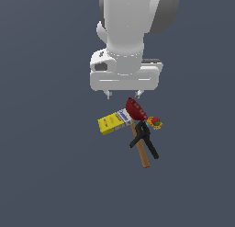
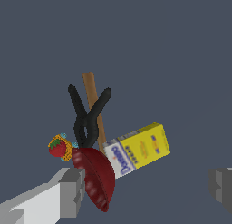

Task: Pick up a designated object from a clutter of objects.

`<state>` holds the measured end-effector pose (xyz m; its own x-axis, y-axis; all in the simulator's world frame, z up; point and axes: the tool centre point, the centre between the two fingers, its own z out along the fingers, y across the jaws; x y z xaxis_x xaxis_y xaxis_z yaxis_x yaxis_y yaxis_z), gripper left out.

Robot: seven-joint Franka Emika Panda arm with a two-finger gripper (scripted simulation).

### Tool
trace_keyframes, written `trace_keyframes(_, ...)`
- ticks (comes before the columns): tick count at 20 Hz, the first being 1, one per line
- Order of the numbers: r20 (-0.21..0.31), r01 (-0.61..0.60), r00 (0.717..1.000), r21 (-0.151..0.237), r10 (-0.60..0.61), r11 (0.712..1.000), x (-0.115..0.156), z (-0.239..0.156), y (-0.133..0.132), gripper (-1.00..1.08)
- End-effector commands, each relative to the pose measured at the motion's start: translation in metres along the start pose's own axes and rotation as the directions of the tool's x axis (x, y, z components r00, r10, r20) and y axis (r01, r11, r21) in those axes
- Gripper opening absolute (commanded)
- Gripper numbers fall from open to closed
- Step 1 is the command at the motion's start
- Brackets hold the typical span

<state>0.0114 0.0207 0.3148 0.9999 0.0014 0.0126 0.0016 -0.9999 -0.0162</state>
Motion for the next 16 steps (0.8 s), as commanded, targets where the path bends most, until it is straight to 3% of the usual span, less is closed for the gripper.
trace_keyframes(1, -0.001, 0.000, 1.000, 0.000, 0.000, 1.000, 0.000, 0.000, 0.000, 1.00)
trace_keyframes(8, 0.000, -0.008, 1.000, 0.000, 0.008, 1.000, 0.001, 0.008, -0.008, 1.00)
trace_keyframes(16, 0.003, -0.045, 0.999, -0.002, 0.045, 0.999, 0.001, 0.046, -0.042, 1.00)
